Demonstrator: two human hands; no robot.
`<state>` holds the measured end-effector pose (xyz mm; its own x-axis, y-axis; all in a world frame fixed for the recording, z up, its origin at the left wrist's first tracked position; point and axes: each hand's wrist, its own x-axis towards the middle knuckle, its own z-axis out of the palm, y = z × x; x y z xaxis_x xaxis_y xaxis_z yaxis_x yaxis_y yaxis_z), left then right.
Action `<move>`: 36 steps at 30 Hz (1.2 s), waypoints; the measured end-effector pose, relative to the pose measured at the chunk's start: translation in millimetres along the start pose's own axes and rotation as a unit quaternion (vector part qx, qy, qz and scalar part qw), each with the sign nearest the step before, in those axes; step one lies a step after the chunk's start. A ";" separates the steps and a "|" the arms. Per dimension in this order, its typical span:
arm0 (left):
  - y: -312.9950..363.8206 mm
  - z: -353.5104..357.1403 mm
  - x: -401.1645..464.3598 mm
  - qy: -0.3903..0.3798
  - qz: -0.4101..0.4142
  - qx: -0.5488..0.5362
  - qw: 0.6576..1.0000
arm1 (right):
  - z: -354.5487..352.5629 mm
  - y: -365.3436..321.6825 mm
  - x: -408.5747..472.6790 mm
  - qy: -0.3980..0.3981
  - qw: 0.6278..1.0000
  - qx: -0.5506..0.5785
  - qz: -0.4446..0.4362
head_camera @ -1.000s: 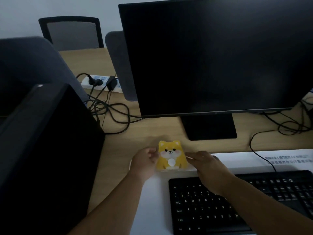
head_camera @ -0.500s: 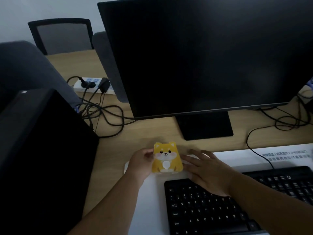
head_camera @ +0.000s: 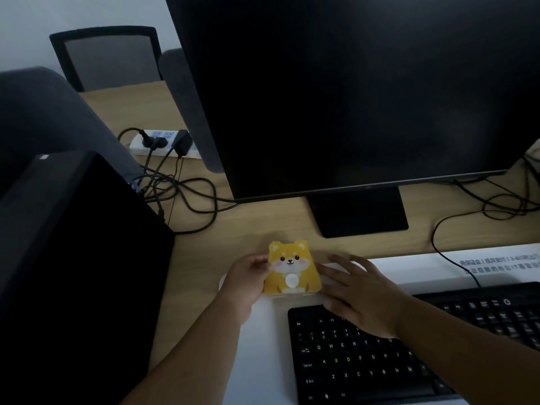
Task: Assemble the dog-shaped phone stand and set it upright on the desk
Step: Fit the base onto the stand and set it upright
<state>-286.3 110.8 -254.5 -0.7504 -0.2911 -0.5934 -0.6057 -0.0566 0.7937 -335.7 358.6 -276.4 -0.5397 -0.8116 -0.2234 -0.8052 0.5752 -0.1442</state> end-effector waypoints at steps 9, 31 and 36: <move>4.3 -3.2 -5.3 -0.014 0.005 -0.023 1.000 | -1.2 -0.4 1.8 0.009 1.000 -0.006 -0.003; 11.1 -23.4 -26.1 -0.097 0.008 -0.051 0.994 | -9.2 -14.0 6.4 0.036 0.999 -0.017 -0.006; 7.8 -22.2 -26.5 -0.099 0.011 -0.076 0.992 | -5.8 -19.5 11.7 0.022 1.000 0.007 -0.021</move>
<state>-265.3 96.9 -229.7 -0.8089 -0.1019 -0.5790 -0.5535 -0.2000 0.8085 -327.8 337.4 -270.6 -0.5166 -0.8382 -0.1747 -0.8237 0.5422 -0.1662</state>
